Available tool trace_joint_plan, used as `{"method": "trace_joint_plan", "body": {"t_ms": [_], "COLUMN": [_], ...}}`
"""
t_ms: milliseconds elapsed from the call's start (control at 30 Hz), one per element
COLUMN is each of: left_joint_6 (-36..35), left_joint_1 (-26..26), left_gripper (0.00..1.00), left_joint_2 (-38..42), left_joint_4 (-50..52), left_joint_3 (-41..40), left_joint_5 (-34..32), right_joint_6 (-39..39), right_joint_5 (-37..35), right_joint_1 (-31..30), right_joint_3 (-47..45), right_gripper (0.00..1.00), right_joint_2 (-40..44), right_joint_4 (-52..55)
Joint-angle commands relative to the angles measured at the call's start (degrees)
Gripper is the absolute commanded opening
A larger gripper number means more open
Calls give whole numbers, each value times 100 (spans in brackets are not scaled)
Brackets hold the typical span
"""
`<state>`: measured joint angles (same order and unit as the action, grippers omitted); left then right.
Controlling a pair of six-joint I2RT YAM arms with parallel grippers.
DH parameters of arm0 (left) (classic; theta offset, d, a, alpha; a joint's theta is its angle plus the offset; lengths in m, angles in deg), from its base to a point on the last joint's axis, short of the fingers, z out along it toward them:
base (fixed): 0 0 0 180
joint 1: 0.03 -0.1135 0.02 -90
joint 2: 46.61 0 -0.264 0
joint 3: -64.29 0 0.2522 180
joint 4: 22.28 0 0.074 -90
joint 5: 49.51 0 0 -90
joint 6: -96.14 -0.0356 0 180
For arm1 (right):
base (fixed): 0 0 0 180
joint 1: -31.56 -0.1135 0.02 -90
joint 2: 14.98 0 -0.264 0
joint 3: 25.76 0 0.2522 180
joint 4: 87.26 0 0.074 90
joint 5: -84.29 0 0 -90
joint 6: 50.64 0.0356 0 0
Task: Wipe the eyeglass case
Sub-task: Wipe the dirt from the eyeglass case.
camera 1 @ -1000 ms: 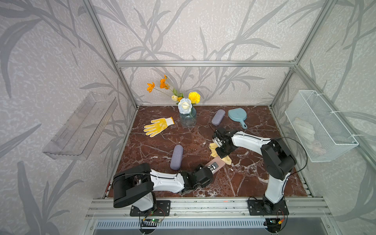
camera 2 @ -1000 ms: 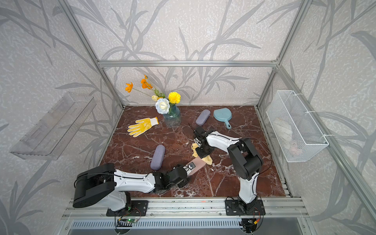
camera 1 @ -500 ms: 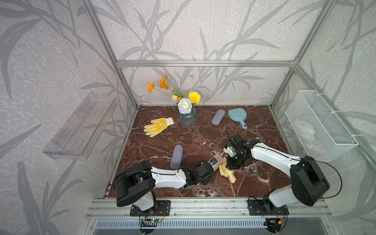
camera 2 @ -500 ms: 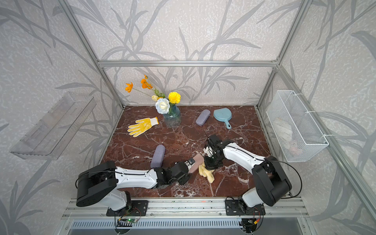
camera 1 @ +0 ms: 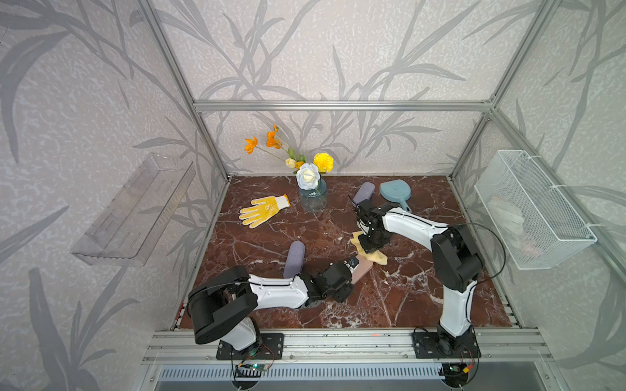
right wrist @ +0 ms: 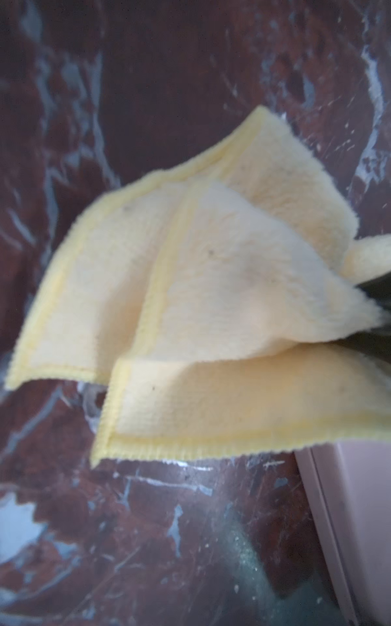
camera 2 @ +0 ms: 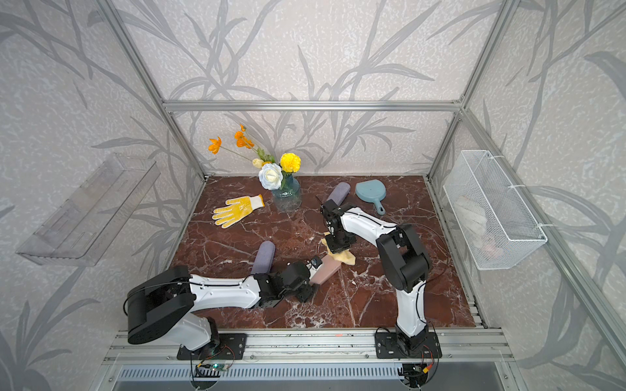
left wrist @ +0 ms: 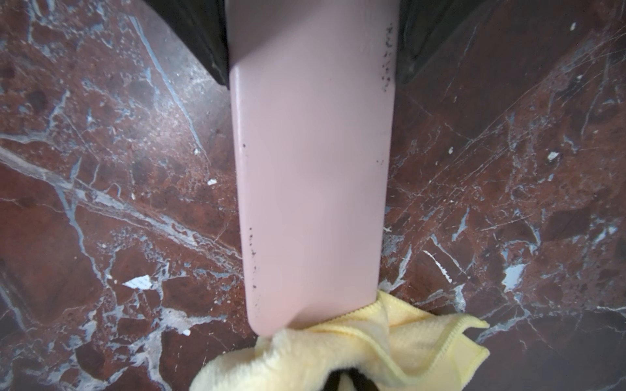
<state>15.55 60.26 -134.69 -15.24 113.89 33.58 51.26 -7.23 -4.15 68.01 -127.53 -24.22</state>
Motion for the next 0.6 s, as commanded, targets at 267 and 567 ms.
{"method": "trace_joint_plan", "body": {"t_ms": [267,567], "left_joint_6": [723,1080], "left_joint_1": [-431,-1038], "left_gripper": [3,4], "left_joint_2": [-345,-167], "left_joint_4": [1152,1167], "left_joint_3": [363,437], "left_joint_5": [679,2490], "right_joint_6": [742,1201], "right_joint_5": [1601,433], "right_joint_1": [357,594], "right_joint_3": [-2314,-1781], "right_gripper": [0,0], "right_joint_2": [2342,1978], "right_joint_4": [49,-518]}}
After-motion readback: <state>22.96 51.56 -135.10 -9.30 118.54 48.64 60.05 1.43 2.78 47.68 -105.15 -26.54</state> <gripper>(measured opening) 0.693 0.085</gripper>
